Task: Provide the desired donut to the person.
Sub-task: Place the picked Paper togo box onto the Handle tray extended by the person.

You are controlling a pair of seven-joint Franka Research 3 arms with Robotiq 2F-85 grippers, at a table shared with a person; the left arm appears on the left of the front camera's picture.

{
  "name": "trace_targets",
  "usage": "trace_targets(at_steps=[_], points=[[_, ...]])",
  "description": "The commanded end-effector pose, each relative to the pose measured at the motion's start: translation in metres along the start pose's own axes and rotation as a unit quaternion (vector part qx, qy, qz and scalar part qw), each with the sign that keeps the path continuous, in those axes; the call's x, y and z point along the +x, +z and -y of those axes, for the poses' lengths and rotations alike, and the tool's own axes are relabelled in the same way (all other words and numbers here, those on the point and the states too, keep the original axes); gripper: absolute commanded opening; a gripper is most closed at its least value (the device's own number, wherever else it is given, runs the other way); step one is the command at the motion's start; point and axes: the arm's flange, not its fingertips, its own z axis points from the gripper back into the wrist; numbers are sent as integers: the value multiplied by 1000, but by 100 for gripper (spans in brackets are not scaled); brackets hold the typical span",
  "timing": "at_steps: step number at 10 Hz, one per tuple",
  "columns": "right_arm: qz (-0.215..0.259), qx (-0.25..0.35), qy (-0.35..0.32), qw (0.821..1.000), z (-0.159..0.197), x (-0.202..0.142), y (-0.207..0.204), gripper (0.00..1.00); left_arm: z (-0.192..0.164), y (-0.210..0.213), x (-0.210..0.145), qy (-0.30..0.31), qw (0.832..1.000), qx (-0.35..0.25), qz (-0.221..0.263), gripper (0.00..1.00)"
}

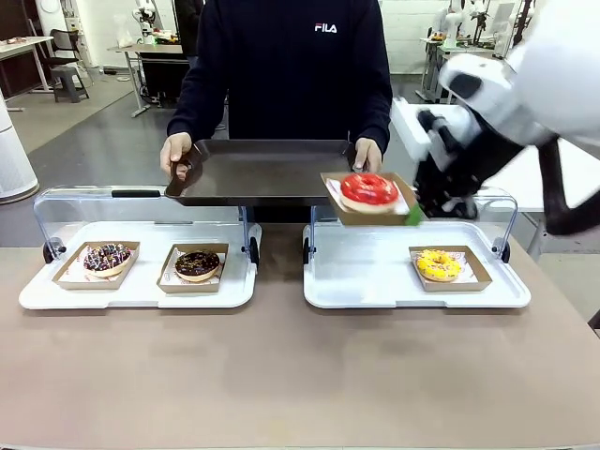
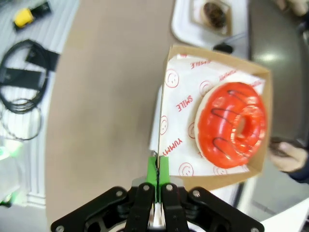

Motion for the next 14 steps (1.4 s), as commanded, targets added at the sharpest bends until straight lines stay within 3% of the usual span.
trace_targets(at_steps=[1, 3, 5, 7, 10, 12, 14], points=[[-49, -23, -39, 998, 56, 46, -9, 2, 0, -1, 0, 0, 1000, -2, 5, 100], [-82, -67, -46, 993, 99, 81, -40, 2, 0, -1, 0, 0, 1000, -2, 5, 100], [-100, -65, -49, 992, 136, 95, -74, 2, 0, -1, 0, 0, 1000, -2, 5, 100], [-102, -77, -88, 988, 166, 90, -96, 2, 0, -1, 0, 0, 1000, -2, 5, 100], [-91, -26, -60, 994, 189, 67, -114, 2, 0, -1, 0, 0, 1000, -2, 5, 100], [-105, -37, -75, 991, 197, 46, -122, 2, 0, -1, 0, 0, 1000, -2, 5, 100], [-86, -34, -59, 994, 199, 35, -126, 2, 0, -1, 0, 0, 1000, -2, 5, 100]])
